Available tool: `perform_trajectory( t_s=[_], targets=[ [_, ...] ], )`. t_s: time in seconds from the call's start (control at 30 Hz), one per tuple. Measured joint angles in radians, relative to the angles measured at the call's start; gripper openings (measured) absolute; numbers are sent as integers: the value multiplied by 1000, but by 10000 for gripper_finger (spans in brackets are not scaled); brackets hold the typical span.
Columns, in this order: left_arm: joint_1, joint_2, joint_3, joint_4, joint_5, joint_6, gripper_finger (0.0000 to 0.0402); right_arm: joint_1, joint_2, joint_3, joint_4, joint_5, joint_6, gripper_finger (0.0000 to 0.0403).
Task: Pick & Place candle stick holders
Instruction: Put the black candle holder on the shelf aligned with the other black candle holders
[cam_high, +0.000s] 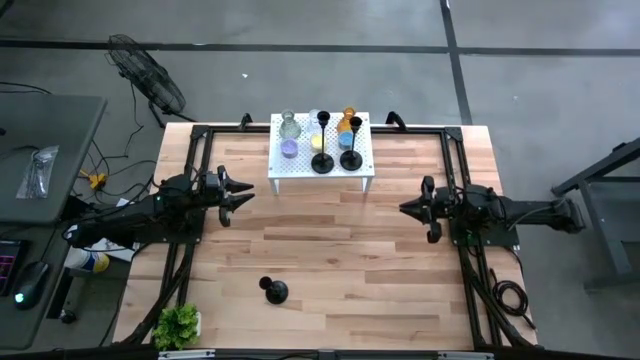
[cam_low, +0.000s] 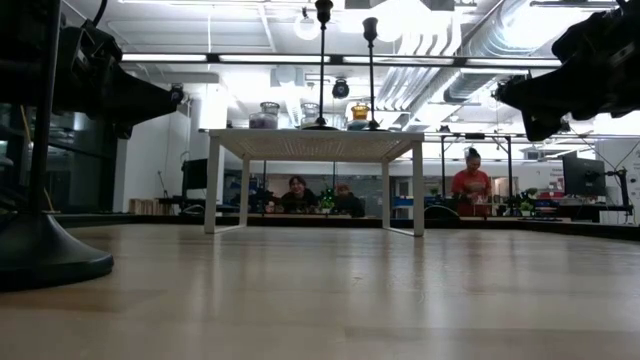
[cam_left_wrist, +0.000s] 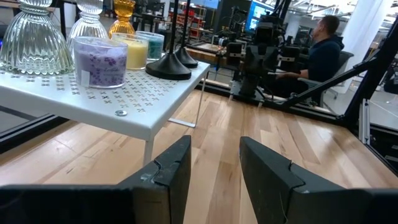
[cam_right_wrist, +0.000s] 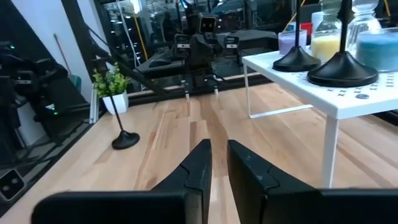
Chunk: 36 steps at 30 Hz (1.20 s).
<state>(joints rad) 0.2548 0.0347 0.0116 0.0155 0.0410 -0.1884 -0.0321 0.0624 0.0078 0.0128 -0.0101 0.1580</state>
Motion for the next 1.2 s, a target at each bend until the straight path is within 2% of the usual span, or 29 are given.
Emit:
perform_trajectory(
  t_s=[1.2],
  targets=[
    [0,0,0,0,0,0,134,21,11,-2,2,7,2,42]
  ],
)
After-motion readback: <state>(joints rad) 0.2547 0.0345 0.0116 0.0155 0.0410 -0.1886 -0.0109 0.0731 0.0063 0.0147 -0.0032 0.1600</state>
